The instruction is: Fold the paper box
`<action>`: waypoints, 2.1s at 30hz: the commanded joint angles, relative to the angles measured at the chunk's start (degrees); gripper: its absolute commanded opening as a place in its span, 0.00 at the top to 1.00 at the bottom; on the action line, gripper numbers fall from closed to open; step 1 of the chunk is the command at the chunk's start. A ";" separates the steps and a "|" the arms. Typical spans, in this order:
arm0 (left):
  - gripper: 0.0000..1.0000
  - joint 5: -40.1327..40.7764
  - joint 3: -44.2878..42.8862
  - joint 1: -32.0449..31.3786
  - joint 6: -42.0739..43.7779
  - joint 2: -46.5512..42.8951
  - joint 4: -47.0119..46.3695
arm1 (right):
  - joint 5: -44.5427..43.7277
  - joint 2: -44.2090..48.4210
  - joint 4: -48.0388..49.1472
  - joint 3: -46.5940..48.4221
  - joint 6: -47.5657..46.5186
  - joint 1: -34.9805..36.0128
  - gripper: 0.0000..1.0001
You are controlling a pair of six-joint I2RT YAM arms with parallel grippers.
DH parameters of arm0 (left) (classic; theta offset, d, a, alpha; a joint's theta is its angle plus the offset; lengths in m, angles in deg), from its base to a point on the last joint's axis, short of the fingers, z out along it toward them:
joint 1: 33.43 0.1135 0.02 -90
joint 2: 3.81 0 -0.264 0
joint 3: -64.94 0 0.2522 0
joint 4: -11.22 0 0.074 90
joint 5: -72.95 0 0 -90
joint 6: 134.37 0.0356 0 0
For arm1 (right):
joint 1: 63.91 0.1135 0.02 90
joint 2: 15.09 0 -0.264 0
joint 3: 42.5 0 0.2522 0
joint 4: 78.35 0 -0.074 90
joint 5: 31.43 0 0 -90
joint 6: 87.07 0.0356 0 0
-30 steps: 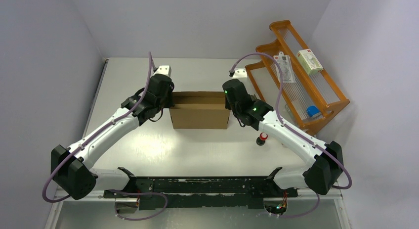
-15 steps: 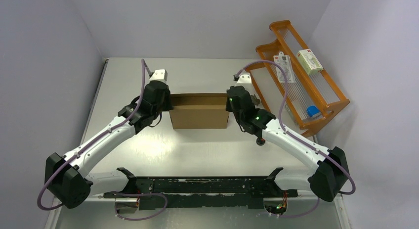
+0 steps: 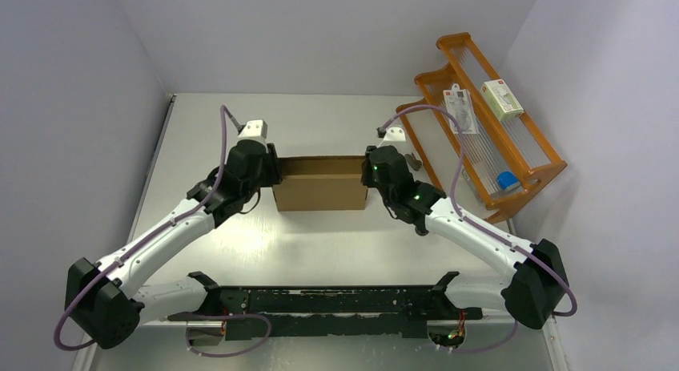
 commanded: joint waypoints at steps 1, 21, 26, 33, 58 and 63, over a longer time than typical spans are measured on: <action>0.51 -3.83 1.17 -0.90 -0.96 -3.56 4.81 | 4.19 1.50 -2.87 0.25 1.90 1.03 0.65; 0.10 -4.19 -7.00 3.67 -5.40 -9.02 5.56 | 5.98 5.61 -0.99 5.97 7.35 -2.50 0.15; 0.16 -10.11 -6.19 9.50 -7.20 -6.23 1.76 | 2.71 4.04 0.78 5.60 10.13 -4.14 0.22; 0.31 -16.78 -3.84 11.90 -8.67 -2.07 -2.49 | 3.82 1.99 2.68 4.06 10.26 -5.20 0.35; 0.44 -21.03 11.03 12.01 -8.85 -7.59 -5.75 | 9.53 6.81 11.85 -13.27 10.93 -5.21 0.47; 0.43 -19.33 13.05 12.02 -9.44 -8.59 -5.43 | 11.20 6.89 12.62 -14.48 11.03 -5.31 0.47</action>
